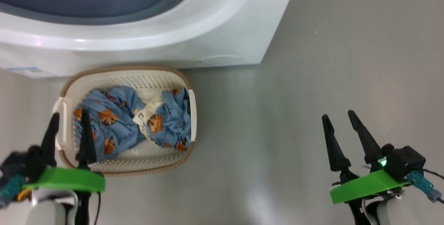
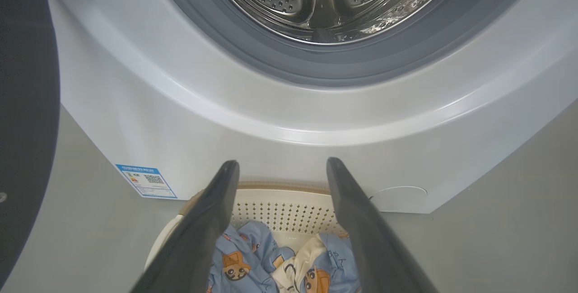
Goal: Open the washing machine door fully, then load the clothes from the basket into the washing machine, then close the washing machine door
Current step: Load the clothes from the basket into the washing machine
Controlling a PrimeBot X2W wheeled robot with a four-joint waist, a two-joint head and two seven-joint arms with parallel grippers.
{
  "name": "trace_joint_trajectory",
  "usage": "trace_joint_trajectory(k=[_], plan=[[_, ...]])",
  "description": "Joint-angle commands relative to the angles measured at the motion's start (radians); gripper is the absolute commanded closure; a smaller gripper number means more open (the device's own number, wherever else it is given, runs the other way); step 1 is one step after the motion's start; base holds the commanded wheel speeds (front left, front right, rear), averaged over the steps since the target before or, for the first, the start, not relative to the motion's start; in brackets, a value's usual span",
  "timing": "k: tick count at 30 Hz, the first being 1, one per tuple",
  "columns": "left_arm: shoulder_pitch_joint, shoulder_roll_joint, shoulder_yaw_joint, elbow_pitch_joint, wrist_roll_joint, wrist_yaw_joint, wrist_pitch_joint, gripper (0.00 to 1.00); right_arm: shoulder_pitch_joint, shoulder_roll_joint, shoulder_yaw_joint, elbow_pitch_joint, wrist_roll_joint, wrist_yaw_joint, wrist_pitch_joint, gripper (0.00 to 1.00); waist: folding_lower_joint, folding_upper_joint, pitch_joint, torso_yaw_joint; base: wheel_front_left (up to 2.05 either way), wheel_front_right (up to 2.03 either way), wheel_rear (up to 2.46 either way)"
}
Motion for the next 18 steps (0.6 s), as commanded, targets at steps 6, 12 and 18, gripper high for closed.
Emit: trace_joint_trajectory(k=[6, 12, 18], plan=[[-0.146, 0.077, -0.008, 0.070, -0.026, -0.003, -0.006, 0.00, -0.047, 0.009, 0.037, -0.034, -0.022, 0.002, -0.012, 0.00, 0.0000, 0.0000, 0.148, -0.020, 0.00, 0.00, 0.00], [-0.262, 0.117, -0.041, 0.145, -0.047, -0.003, -0.006, 0.00, -0.091, 0.012, 0.052, -0.044, -0.030, 0.002, -0.012, 0.00, 0.0000, 0.0000, 0.248, -0.040, 0.00, 0.00, 0.00], [-0.345, 0.154, -0.057, 0.253, -0.065, -0.003, -0.006, 0.00, -0.126, 0.013, 0.069, -0.055, -0.016, 0.002, -0.012, 0.00, 0.0000, 0.0000, 0.328, -0.062, 0.00, 0.00, 0.00]])
